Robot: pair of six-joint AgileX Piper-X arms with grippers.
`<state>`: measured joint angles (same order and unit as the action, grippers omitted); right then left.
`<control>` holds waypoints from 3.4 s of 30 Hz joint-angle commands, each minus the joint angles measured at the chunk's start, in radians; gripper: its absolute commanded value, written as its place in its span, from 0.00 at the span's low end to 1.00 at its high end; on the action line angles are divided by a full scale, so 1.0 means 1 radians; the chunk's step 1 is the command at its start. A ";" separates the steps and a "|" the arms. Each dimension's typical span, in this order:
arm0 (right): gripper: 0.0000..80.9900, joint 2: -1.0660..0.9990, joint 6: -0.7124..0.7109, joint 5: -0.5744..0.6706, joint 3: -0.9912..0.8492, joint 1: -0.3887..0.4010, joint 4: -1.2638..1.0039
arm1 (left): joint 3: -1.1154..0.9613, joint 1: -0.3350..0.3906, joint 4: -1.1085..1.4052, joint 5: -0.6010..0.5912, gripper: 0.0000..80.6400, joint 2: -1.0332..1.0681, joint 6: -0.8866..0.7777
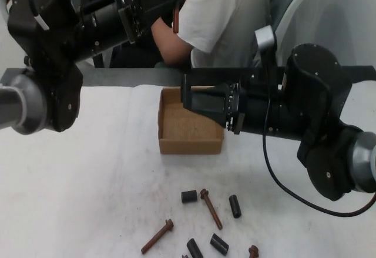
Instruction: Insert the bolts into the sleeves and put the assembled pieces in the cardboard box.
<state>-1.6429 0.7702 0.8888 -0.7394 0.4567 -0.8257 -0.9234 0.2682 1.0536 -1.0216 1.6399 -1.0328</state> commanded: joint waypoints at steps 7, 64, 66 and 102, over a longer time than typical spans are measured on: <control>0.01 0.007 0.042 0.007 -0.004 -0.004 -0.054 | -0.005 0.043 -0.048 -0.038 0.00 -0.021 0.042; 0.01 0.007 0.128 -0.038 -0.033 -0.059 -0.192 | -0.005 0.055 -0.235 -0.143 0.00 -0.021 0.079; 0.01 0.007 0.128 -0.038 -0.033 -0.059 -0.192 | -0.005 0.055 -0.235 -0.156 0.00 -0.021 0.079; 0.01 0.007 0.120 -0.030 -0.033 -0.059 -0.197 | -0.005 0.050 -0.229 -0.192 0.42 -0.021 0.060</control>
<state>-1.6453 0.8987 0.8971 -0.7597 0.4078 -0.9999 -0.9258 0.3153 0.8218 -1.1612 1.6340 -0.9634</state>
